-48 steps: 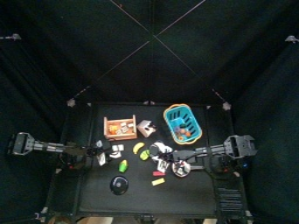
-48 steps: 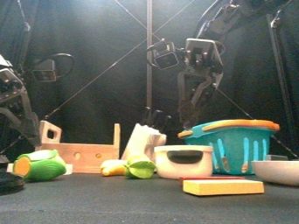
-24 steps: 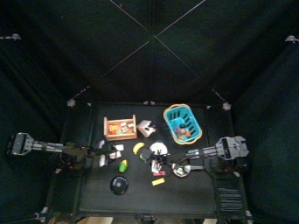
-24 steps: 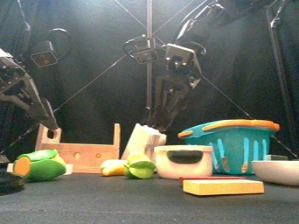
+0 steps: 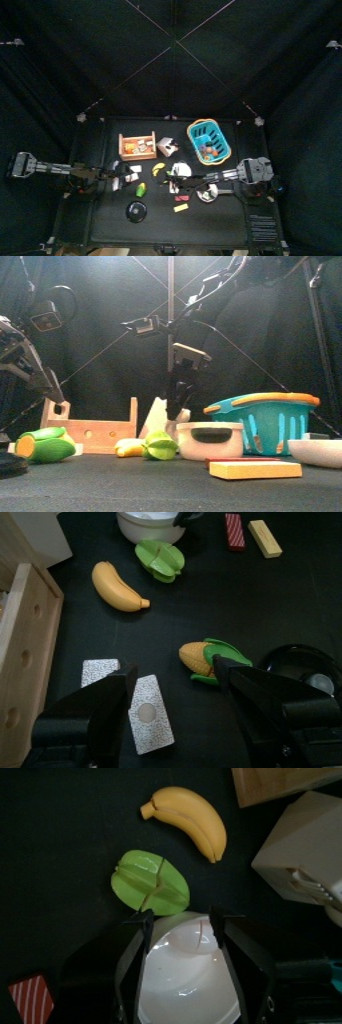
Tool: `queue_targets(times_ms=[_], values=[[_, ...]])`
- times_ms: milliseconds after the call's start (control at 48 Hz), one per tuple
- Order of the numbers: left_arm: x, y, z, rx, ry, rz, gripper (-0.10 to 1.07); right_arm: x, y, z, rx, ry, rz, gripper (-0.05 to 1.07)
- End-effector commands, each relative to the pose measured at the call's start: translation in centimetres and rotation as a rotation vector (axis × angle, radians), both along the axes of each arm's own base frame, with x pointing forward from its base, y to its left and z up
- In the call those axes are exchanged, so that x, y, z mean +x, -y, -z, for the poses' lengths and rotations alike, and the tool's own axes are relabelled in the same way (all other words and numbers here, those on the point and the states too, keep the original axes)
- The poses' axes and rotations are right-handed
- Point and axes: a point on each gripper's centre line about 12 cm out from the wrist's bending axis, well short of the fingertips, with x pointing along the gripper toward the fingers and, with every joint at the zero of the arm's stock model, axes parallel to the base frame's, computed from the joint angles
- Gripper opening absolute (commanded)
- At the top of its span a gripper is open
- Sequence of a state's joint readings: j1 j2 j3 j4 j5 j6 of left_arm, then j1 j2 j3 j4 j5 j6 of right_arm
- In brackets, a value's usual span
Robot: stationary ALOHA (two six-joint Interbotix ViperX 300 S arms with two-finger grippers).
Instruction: Move starfruit to middle to cut
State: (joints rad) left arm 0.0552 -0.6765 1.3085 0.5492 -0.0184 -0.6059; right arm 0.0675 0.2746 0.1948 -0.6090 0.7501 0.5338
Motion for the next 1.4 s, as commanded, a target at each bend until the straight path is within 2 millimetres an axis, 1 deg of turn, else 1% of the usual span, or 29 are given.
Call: queue_targets(times_ms=[0, 62, 167, 312, 417, 562, 708, 875, 979, 1167, 1250, 1375], values=[[0.3, 0.0, -0.3, 0.001, 0.013, 0.001, 0.95, 0.7, -0.2, -2.0, 0.012, 0.059, -0.003, 1.01], [0.2, 0.0, -0.3, 0.001, 0.011, 0.003, 0.95, 0.7, -0.2, -2.0, 0.014, 0.059, -0.003, 1.04], [0.2, 0.0, -0.2, 0.001, 0.010, 0.001, 0.95, 0.8, -0.2, -1.4, 0.013, 0.046, -0.004, 1.04], [0.1, 0.0, -0.1, 0.001, 0.007, 0.001, 0.95, 1.0, -0.4, 0.1, 0.004, 0.011, -0.015, 1.04], [0.0, -0.1, 0.0, 0.000, 0.004, -0.003, 0.95, 1.2, -0.5, 1.3, -0.016, -0.036, -0.066, 1.04], [0.0, -0.2, 0.1, -0.002, 0.001, -0.010, 0.94, 2.1, -0.7, 2.5, 0.002, -0.078, -0.101, 1.04], [-0.2, -0.3, 0.3, -0.003, -0.005, -0.014, 0.94, 2.4, -0.7, 3.0, 0.010, -0.084, -0.103, 1.04], [-0.3, -0.3, 0.4, -0.004, -0.008, -0.015, 0.94, 2.2, -0.2, 3.4, 0.016, -0.094, -0.092, 1.03], [-0.3, -0.3, 0.4, -0.004, -0.008, -0.015, 0.95, 2.1, -0.2, 3.6, 0.016, -0.099, -0.090, 0.98], [-0.3, -0.3, 0.4, -0.004, -0.008, -0.018, 0.94, 2.2, -0.1, 3.4, 0.013, -0.092, -0.088, 0.78], [-0.3, -0.3, 0.4, -0.004, -0.008, -0.018, 0.94, 2.4, -0.2, 3.1, 0.018, -0.083, -0.084, 0.71], [-0.3, -0.3, 0.4, -0.005, -0.008, -0.019, 0.94, 3.0, -0.2, 1.9, 0.026, -0.051, -0.076, 0.68]])
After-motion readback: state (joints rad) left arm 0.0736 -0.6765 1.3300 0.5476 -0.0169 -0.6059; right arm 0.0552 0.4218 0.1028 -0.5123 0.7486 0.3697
